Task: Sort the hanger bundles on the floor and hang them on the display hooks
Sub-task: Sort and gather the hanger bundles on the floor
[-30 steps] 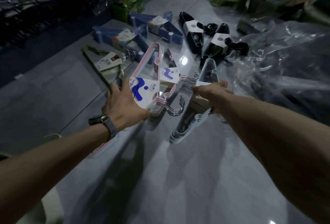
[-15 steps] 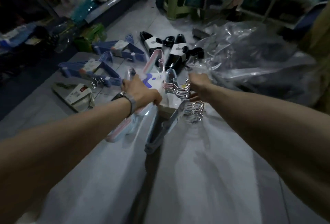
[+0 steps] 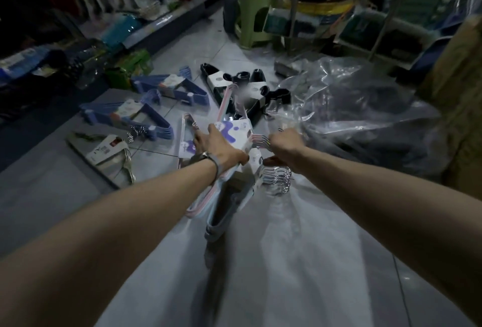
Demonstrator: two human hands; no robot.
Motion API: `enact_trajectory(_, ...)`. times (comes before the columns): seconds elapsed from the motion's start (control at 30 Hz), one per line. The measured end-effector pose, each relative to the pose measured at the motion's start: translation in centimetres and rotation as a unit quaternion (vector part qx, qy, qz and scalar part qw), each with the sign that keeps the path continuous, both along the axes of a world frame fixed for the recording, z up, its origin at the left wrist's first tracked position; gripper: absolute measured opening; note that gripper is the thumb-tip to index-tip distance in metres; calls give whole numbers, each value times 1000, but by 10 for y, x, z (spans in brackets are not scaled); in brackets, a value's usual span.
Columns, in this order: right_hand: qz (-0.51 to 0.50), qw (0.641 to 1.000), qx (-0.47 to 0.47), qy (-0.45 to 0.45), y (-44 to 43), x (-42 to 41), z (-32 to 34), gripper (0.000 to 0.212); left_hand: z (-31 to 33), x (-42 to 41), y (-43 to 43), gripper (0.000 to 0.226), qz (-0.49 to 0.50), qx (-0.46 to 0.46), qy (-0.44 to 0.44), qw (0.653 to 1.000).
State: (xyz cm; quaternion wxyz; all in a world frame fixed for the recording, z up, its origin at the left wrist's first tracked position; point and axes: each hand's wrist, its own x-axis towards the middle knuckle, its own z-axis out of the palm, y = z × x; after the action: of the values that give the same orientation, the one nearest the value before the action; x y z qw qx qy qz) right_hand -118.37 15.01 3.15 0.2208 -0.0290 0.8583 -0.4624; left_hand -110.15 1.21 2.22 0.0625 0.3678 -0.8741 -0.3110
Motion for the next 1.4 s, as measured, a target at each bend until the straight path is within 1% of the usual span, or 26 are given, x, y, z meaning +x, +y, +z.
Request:
enact_trajectory(0.07,-52,999,-12,-1,1,-4,-13,24,-9,-2,5,115,-2,3,15,1000)
enact_trajectory(0.13,-74,997,-11,11,5,-9,-23,26,-17,-5,8,113,-12,3,23,1000)
enact_trajectory(0.27,-95,995,-12,14,8,-19,-32,20,-29,-15,9,111,-23,0,14,1000)
enact_trajectory(0.43,-115,992,22,42,12,-17,-41,19,-40,-18,17,113,-21,7,-7,1000)
enact_trajectory(0.47,-115,992,30,40,15,-16,-43,15,-44,-17,18,112,-26,13,-16,999)
enact_trajectory(0.57,-74,995,66,23,24,-14,-48,4,-54,-11,22,108,-53,19,-36,998)
enact_trajectory(0.63,-73,996,43,16,27,-14,-50,14,-58,-9,21,108,-65,10,-32,997)
enact_trajectory(0.7,-82,997,0,-2,27,-13,-49,22,-56,-8,20,111,-71,14,-29,997)
enact_trajectory(0.77,-85,996,-20,-13,27,-12,-47,25,-53,-7,20,116,-80,6,-49,996)
enact_trajectory(0.87,-84,996,-14,-20,28,-12,-47,26,-50,4,26,130,-120,-35,-133,983)
enact_trajectory(0.9,-80,997,-8,-20,29,-12,-47,26,-48,9,27,132,-133,-42,-153,978)
enact_trajectory(0.97,-77,997,-2,-25,29,-12,-48,26,-47,16,27,129,-144,-41,-170,974)
enact_trajectory(1.07,-72,997,9,-22,28,-11,-47,27,-43,18,24,125,-143,-46,-167,974)
enact_trajectory(1.13,-51,998,44,-7,27,-8,-46,28,-41,20,24,124,-143,-55,-177,972)
enact_trajectory(1.2,6,990,136,46,28,-2,-40,31,-36,23,27,121,-145,-68,-182,970)
enact_trajectory(1.23,41,976,195,85,29,1,-37,31,-35,23,29,120,-141,-73,-185,970)
enact_trajectory(1.3,104,938,293,155,32,3,-29,34,-33,25,30,120,-143,-71,-188,969)
enact_trajectory(1.33,126,919,327,183,32,2,-25,40,-32,24,28,122,-152,-60,-189,968)
enact_trajectory(1.4,159,887,367,228,31,1,-18,51,-32,21,19,135,-173,-5,-191,966)
